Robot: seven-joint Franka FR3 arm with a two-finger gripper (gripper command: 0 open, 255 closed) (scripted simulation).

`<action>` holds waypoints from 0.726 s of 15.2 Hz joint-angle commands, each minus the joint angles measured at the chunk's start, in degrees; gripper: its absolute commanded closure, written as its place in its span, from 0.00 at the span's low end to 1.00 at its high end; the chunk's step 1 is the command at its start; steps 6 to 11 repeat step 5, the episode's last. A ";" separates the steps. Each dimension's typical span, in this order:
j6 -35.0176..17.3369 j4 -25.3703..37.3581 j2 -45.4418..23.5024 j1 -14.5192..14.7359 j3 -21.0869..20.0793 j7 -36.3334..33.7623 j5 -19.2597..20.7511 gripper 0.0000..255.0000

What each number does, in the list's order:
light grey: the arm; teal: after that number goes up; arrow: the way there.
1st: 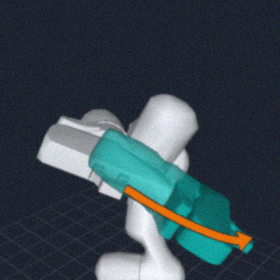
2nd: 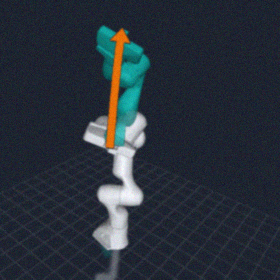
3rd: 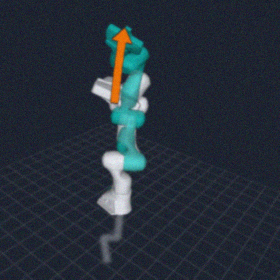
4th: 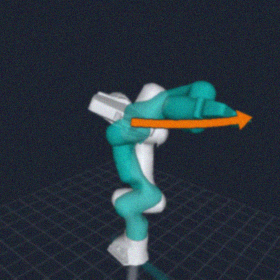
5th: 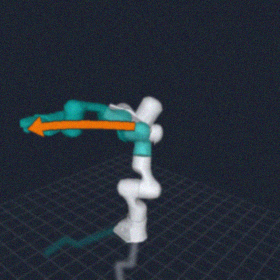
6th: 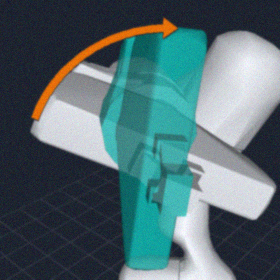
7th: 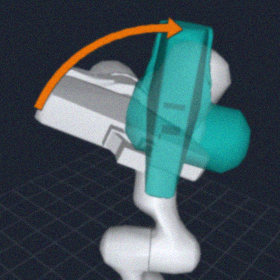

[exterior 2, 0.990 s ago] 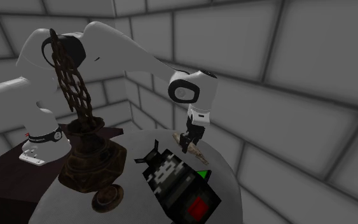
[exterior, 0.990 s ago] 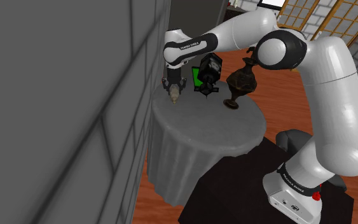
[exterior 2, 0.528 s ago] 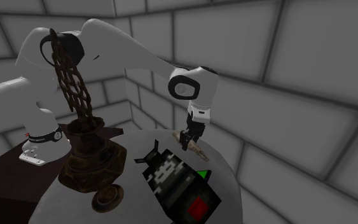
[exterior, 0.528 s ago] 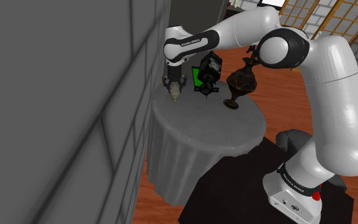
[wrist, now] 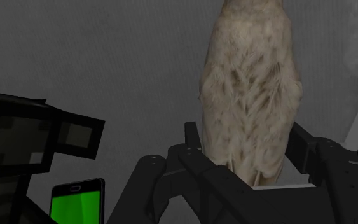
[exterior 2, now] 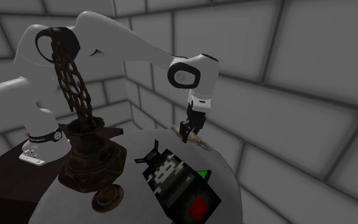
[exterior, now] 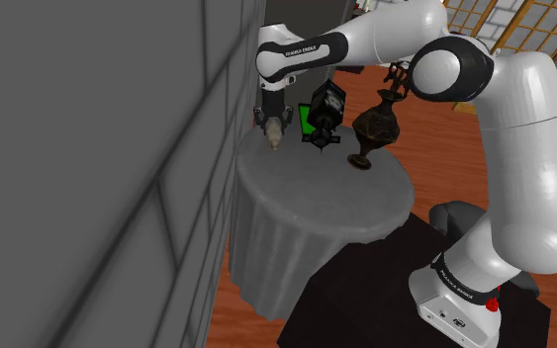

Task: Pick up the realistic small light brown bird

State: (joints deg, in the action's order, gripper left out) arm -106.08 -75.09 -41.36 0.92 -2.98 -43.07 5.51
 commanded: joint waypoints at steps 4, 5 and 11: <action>2.61 1.51 1.12 -0.03 -0.03 0.23 -0.10 1.00; 2.62 1.52 1.11 -0.03 -0.03 0.23 -0.09 1.00; 2.62 1.52 1.11 -0.03 -0.03 0.23 -0.09 1.00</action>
